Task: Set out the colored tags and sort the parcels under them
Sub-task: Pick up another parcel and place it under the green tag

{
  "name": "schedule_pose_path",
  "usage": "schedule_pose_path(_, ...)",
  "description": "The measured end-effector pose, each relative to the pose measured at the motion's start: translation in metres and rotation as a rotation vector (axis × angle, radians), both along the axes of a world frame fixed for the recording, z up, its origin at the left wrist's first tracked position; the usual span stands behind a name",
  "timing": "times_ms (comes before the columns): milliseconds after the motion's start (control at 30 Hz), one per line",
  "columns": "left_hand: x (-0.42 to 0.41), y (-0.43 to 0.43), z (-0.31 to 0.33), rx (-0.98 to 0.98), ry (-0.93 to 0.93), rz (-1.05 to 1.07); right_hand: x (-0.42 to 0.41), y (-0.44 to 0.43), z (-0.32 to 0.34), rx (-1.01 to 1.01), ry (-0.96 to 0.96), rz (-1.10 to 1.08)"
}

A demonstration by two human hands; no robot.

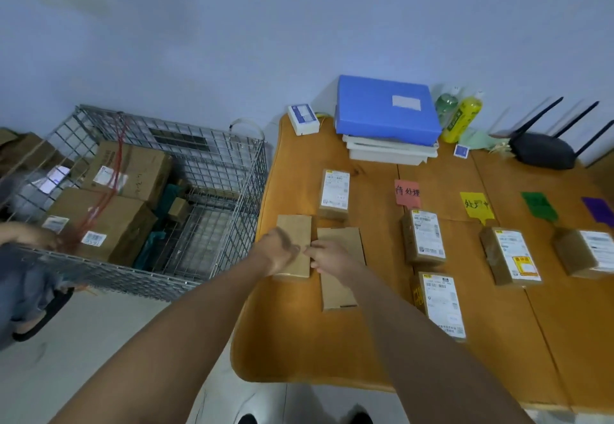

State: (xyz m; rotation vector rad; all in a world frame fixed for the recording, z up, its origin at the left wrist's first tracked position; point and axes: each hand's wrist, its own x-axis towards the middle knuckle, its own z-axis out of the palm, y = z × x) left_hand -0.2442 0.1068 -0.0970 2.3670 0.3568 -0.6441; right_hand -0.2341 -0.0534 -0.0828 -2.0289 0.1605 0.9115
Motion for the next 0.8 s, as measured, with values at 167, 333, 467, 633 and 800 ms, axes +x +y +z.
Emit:
schedule_pose_path(167, 0.029, 0.005, 0.083, -0.076, -0.188, 0.123, 0.028, 0.000, 0.081, 0.078, -0.174, -0.037)
schedule_pose_path(333, 0.046, 0.006, 0.188, -0.105, -0.347, 0.118, 0.038, -0.002, 0.197, 0.180, -0.380, -0.072)
schedule_pose_path(467, 0.048, 0.003, 0.260, -0.180, -0.433, 0.101, 0.043, -0.020, 0.260, 0.259, -0.518, -0.112)
schedule_pose_path(633, 0.046, 0.000, 0.308, -0.731, -0.407, 0.121, 0.040, -0.058, 0.300, 0.410, -0.652, -0.358)
schedule_pose_path(800, 0.039, -0.020, 0.328, -1.167, -0.291, 0.056, 0.038, -0.082, 0.306, 0.548, -0.460, -0.296)
